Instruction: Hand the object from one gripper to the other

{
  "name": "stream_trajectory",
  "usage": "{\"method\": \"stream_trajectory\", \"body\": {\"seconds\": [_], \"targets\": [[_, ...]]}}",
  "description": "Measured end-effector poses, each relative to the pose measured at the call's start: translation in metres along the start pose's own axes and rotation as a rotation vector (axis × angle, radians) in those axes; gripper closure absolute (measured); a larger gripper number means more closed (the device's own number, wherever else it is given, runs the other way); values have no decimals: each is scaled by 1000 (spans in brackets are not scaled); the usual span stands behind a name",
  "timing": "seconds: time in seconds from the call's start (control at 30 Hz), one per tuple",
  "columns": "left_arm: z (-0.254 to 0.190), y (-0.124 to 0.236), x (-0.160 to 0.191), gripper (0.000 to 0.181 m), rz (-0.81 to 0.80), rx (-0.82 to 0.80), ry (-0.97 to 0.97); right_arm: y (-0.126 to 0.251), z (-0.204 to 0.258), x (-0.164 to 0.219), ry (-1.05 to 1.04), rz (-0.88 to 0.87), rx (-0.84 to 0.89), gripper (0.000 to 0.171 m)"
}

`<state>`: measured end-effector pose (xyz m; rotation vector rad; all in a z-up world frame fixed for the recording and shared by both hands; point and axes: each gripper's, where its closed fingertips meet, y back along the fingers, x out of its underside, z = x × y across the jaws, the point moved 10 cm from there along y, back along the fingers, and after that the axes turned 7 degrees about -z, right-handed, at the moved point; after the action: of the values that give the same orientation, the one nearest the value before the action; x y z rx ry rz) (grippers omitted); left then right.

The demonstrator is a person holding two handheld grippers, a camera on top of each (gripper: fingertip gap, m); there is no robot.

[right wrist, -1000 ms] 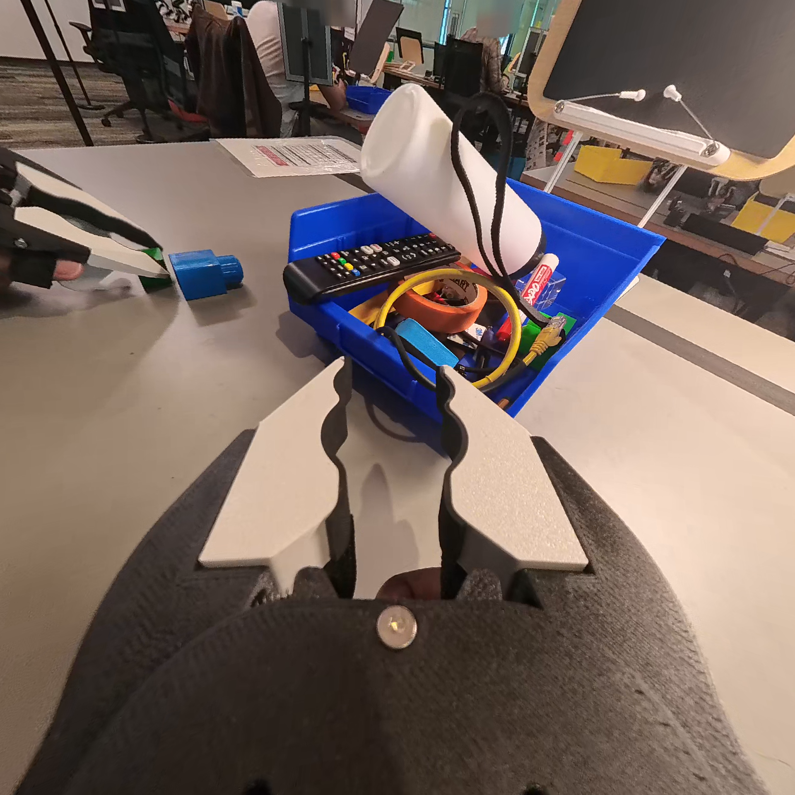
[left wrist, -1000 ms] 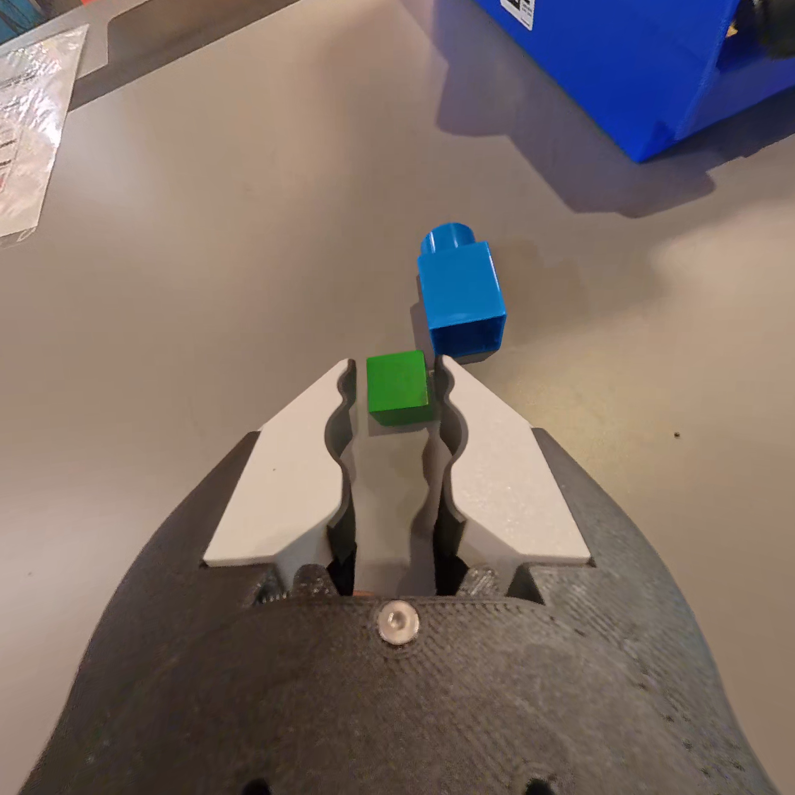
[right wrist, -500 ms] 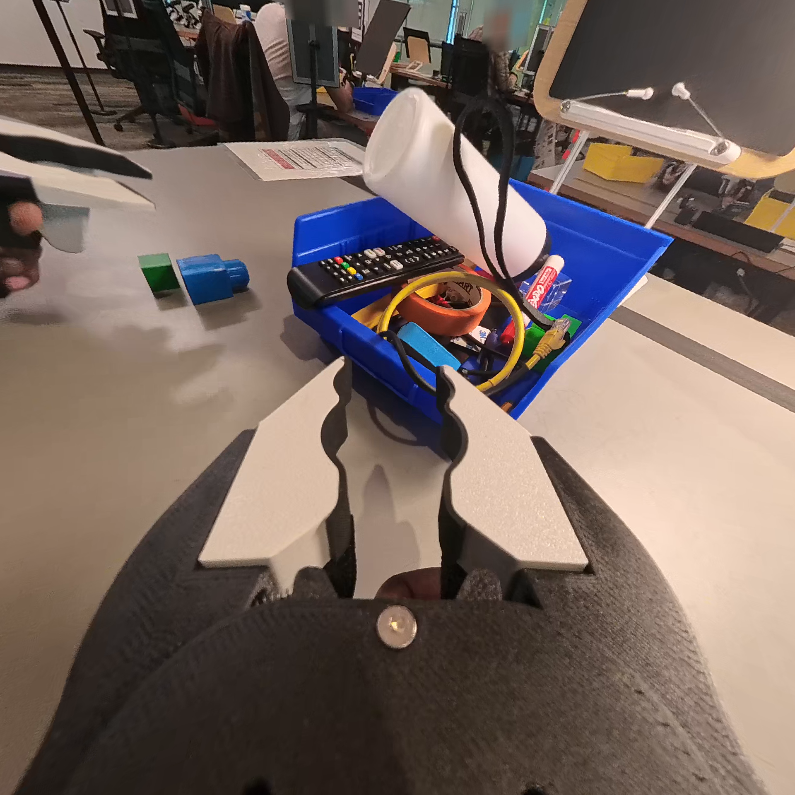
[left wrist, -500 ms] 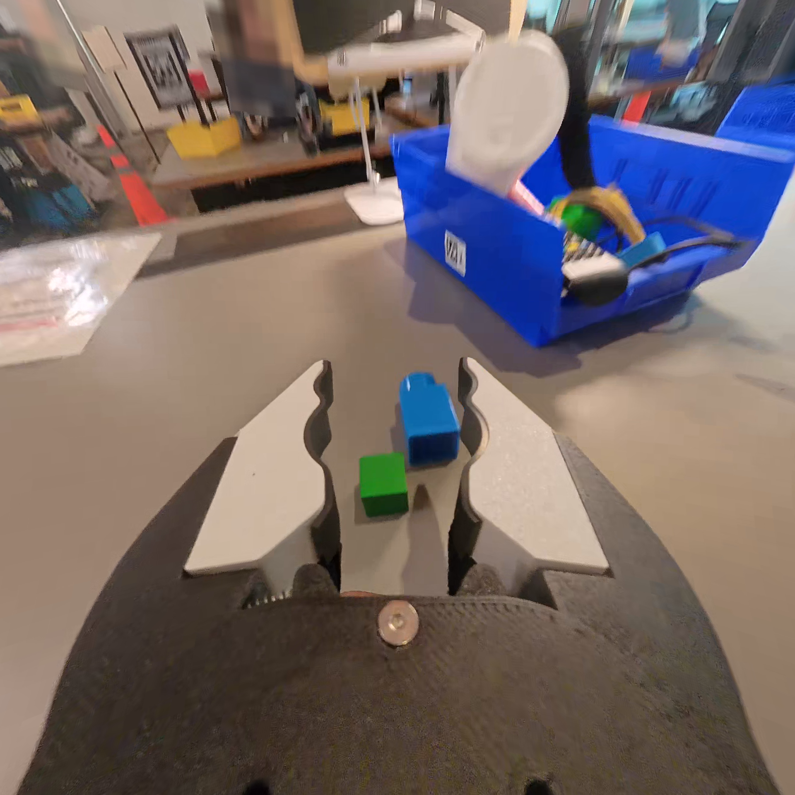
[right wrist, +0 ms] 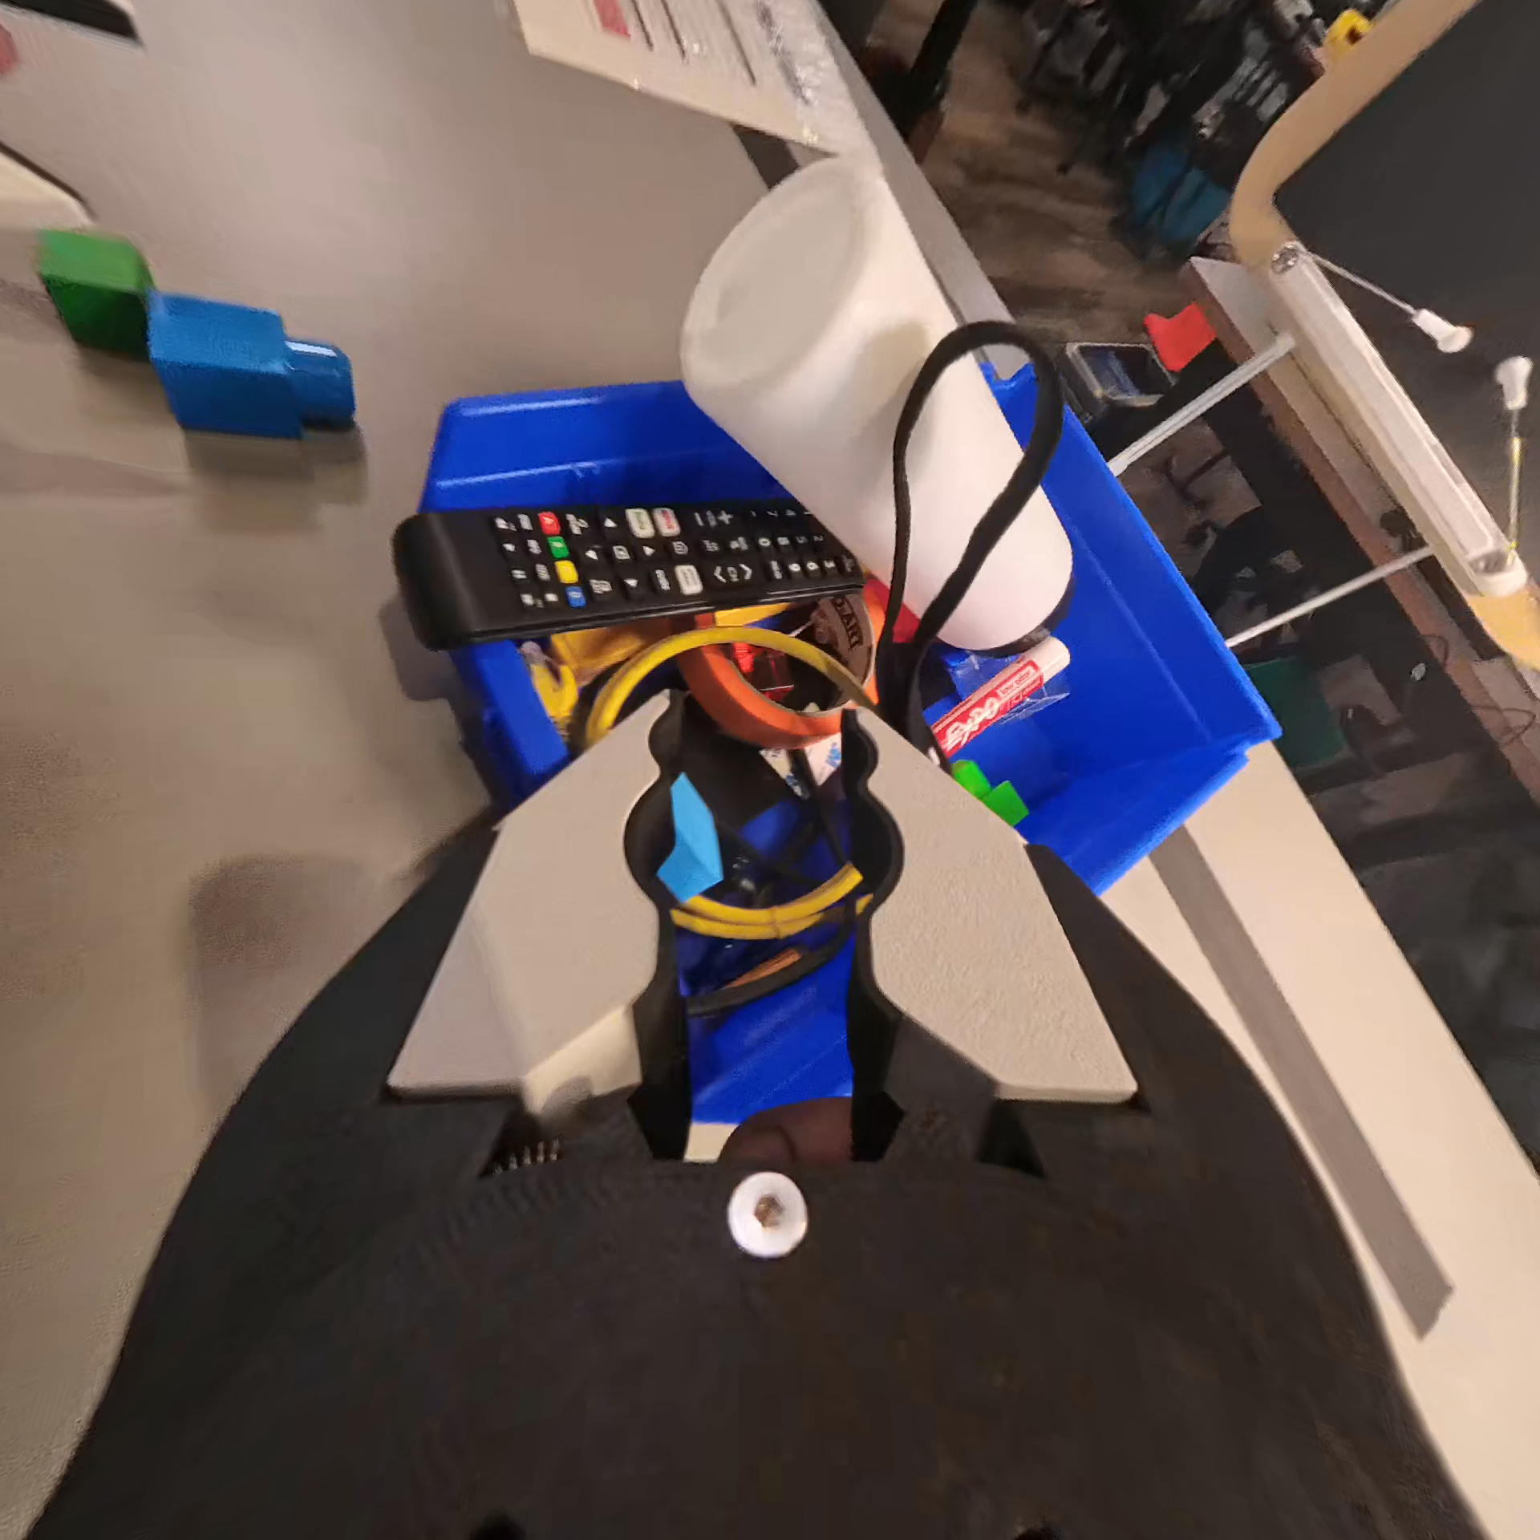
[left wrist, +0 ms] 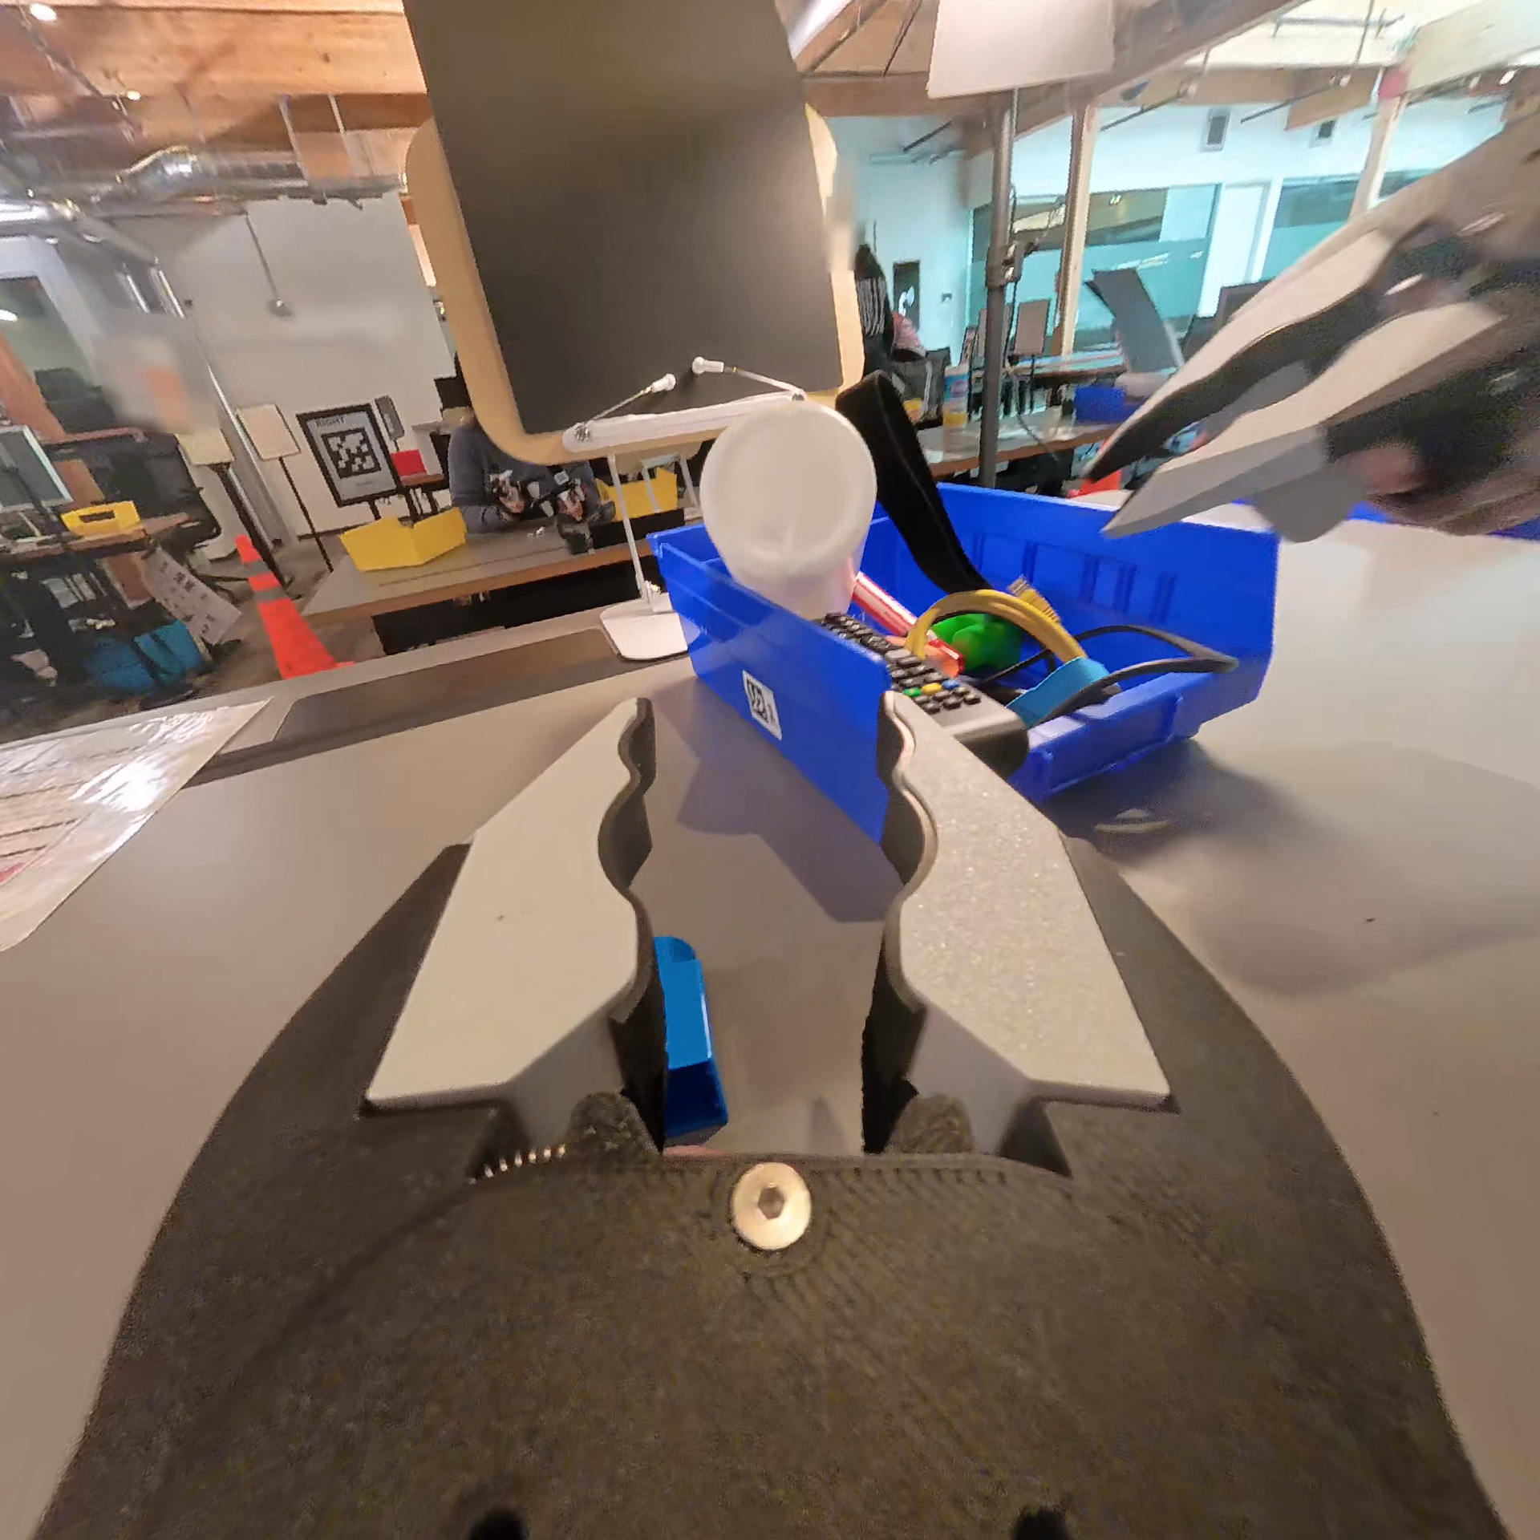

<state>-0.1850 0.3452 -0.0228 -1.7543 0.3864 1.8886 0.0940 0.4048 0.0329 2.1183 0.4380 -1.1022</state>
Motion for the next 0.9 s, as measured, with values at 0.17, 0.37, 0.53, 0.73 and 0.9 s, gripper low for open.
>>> {"method": "stream_trajectory", "body": {"seconds": [0.17, 0.37, 0.53, 0.73, 0.9], "targets": [[-9, 1, -5, 131, -77, 69, 72, -30, -27, 3, 85, 65, -63, 136], [-16, 4, -5, 131, -104, 150, 102, -41, -53, 8, 190, 129, -129, 142], [-16, 8, 1, 131, -79, 144, 84, -40, -57, 5, 267, 110, -240, 145], [-18, 15, 5, 131, -77, 124, 41, -50, -51, 12, 357, 128, -415, 149], [-16, 14, 5, 131, -78, 121, 52, -59, -51, 21, 413, 181, -480, 149]]}}
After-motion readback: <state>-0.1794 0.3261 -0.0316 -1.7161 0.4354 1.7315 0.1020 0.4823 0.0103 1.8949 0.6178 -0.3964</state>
